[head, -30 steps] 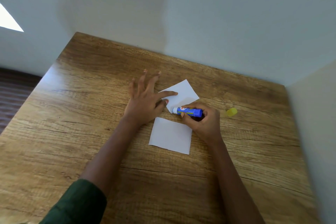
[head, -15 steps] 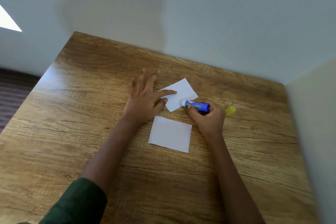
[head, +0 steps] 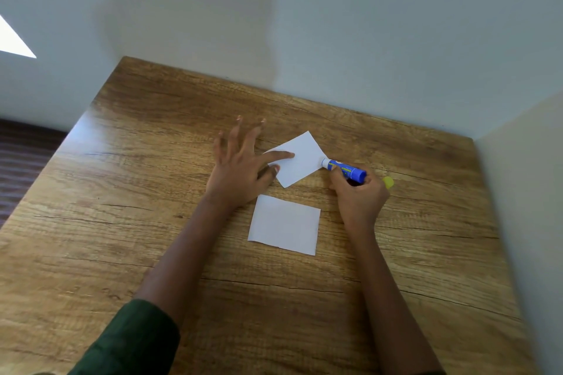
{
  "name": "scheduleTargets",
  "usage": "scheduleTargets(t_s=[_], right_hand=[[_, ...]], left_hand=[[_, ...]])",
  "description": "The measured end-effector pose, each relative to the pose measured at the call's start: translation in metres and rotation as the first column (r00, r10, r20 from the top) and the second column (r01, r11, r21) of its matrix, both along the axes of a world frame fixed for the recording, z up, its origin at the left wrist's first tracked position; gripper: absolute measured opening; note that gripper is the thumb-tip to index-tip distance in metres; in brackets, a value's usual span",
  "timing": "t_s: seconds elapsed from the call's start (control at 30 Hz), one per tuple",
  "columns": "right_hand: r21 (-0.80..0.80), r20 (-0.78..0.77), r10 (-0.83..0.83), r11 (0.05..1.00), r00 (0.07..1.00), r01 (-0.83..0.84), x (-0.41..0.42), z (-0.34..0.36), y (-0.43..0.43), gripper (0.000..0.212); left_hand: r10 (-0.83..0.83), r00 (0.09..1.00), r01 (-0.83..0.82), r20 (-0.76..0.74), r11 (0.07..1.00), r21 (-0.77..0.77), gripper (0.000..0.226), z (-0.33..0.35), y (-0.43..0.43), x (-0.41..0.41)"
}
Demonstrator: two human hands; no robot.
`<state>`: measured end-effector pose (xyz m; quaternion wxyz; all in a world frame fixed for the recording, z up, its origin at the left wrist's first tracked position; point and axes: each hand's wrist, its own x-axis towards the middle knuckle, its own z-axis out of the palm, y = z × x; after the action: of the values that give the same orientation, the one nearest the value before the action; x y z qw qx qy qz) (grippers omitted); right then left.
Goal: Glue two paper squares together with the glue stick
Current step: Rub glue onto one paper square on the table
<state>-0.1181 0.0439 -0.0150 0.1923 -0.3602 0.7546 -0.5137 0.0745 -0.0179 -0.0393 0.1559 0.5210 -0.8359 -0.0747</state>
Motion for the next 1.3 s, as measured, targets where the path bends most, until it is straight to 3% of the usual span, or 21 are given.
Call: scheduleTargets(t_s=[0.3, 0.4, 0.5, 0.67, 0.83, 1.07, 1.2, 1.3], right_hand=[[0.004, 0.076, -0.074, 0.997, 0.994, 0.074, -0.004, -0.003, -0.001, 0.023], [-0.054, 0.184, -0.082, 0.994, 0.979, 0.093, -0.003, 0.003, 0.002, 0.013], [-0.083, 0.305, -0.101, 0.988, 0.947, 0.132, -0.002, 0.006, 0.005, 0.018], [-0.107, 0.355, -0.077, 0.987, 0.932, 0.123, -0.003, 0.01, 0.007, 0.02], [-0.126, 0.409, -0.061, 0.984, 0.911, 0.123, -0.003, 0.012, 0.009, 0.021], [-0.148, 0.467, -0.062, 0.978, 0.882, 0.146, -0.003, 0.014, 0.011, 0.024], [-0.166, 0.473, -0.05, 0.975, 0.879, 0.145, -0.005, 0.015, 0.011, 0.026], [-0.178, 0.461, -0.041, 0.974, 0.886, 0.138, -0.006, 0.013, 0.01, 0.023]], left_hand=[[-0.005, 1.0, 0.005, 0.011, 1.0, 0.012, 0.041, 0.0, -0.001, 0.001], [-0.009, 1.0, 0.009, 0.01, 1.0, 0.027, 0.041, -0.001, -0.001, 0.002], [-0.006, 1.0, 0.007, -0.008, 0.999, 0.049, 0.044, 0.001, -0.001, 0.002], [-0.035, 0.999, 0.036, -0.008, 0.995, 0.094, 0.055, 0.009, 0.001, 0.003], [-0.057, 0.995, 0.065, -0.081, 0.993, 0.099, 0.037, 0.029, -0.011, -0.007], [-0.334, 0.942, 0.322, 0.002, 0.91, 0.261, 0.079, 0.052, -0.038, -0.029], [-0.36, 0.933, 0.343, -0.003, 0.884, 0.317, 0.088, 0.041, -0.051, -0.031], [-0.299, 0.954, 0.287, 0.018, 0.931, 0.225, 0.09, 0.039, -0.044, -0.034]])
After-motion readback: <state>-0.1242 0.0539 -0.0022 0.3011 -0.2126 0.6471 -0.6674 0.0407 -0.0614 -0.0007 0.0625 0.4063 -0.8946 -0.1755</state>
